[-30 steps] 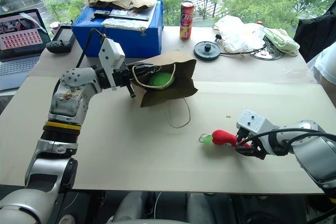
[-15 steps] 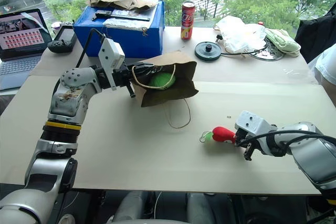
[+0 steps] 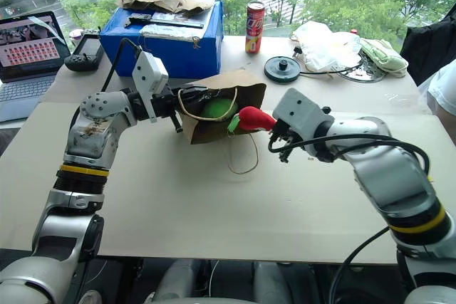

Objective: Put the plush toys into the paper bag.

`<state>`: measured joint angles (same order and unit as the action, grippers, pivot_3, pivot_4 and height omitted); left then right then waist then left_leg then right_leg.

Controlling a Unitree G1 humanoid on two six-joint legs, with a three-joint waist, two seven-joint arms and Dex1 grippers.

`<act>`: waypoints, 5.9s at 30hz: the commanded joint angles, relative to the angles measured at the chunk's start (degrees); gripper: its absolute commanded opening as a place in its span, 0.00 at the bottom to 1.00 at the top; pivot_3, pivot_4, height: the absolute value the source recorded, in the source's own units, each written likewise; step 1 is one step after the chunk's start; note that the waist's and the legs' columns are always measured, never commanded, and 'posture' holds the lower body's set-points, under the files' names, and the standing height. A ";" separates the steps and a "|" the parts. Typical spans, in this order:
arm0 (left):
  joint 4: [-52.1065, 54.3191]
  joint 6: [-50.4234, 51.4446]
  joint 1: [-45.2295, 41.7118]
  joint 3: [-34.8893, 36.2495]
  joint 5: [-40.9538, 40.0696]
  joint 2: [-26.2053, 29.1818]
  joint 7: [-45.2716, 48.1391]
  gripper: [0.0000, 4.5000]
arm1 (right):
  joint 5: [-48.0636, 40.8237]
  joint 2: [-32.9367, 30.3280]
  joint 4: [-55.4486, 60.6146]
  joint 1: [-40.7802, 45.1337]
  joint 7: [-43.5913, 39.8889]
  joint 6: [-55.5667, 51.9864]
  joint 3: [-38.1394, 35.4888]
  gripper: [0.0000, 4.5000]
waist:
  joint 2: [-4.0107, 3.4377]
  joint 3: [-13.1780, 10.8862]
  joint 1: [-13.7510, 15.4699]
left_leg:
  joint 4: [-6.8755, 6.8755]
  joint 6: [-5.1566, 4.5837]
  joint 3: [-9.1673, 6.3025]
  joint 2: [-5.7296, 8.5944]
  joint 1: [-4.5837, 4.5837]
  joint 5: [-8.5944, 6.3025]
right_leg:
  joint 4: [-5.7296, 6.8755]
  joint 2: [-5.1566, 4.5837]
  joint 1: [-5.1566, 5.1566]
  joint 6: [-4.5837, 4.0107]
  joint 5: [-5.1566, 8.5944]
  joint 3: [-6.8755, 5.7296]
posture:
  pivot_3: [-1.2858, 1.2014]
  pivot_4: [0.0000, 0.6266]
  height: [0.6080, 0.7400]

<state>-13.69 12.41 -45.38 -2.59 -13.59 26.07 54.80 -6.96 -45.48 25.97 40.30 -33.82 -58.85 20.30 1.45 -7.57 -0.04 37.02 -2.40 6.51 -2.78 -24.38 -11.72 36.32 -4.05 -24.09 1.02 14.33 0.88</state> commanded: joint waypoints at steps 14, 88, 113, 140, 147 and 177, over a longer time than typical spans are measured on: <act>1.91 -0.71 -1.55 0.32 -0.51 -0.01 0.22 0.00 | 19.59 21.49 -18.69 15.54 8.82 6.39 18.89 0.00 | -0.02 0.01 -0.68 | 0.01 0.04 0.01 -0.02 -0.01 0.02 | 0.51 0.04 -0.05 -0.01 0.00 -0.07 | 0.52 0.24 0.99; 1.63 0.61 -1.60 1.73 -2.76 -2.25 -0.87 0.00 | 0.02 30.73 -4.07 -5.35 11.54 -3.29 -9.06 0.01 | -0.02 0.00 -0.64 | -0.03 0.08 -0.05 -0.01 0.03 0.05 | 0.46 0.02 -0.02 -0.02 0.00 -0.08 | 0.52 0.24 0.99; -4.97 1.12 4.47 3.28 -8.32 -12.14 -3.42 0.00 | -5.16 15.00 12.38 -2.06 7.03 -5.62 -9.56 0.01 | -0.01 0.00 -0.46 | -0.02 0.08 -0.10 0.04 0.10 0.05 | 0.34 -0.02 0.02 -0.01 0.01 -0.01 | 0.52 0.24 0.99; -5.01 1.62 0.75 3.95 -9.98 -11.53 -1.09 0.52 | -6.12 15.59 8.25 -1.81 11.36 -6.35 -14.22 0.49 | -0.01 0.00 -0.63 | -0.04 0.07 -0.10 0.06 0.08 0.05 | 0.32 -0.06 0.00 -0.01 0.01 -0.05 | 0.52 0.24 0.99; -1.70 5.97 0.51 5.13 -11.94 -10.08 -0.72 1.00 | -8.41 13.37 10.57 -1.59 9.01 -6.66 -17.38 0.98 | -0.01 0.00 -0.65 | -0.05 0.07 -0.11 0.06 0.06 0.05 | 0.31 -0.06 -0.02 -0.01 0.01 -0.05 | 0.52 0.24 0.99; 11.97 18.78 15.46 8.91 -19.80 -2.51 -3.64 1.00 | -34.13 3.10 17.51 -8.68 -4.84 -7.12 -31.02 0.05 | 0.00 0.00 -0.44 | -0.08 0.06 -0.16 0.01 0.11 0.04 | 0.17 -0.17 0.09 -0.01 0.02 -0.04 | 0.52 0.24 0.99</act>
<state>-3.90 32.77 -30.23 6.95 -33.71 23.89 51.08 -40.63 -42.34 42.77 31.84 -38.96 -67.98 -11.38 1.45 -7.57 -0.49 36.94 -2.34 6.34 -2.77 -24.27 -11.68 36.50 -4.21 -24.01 1.01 14.34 0.83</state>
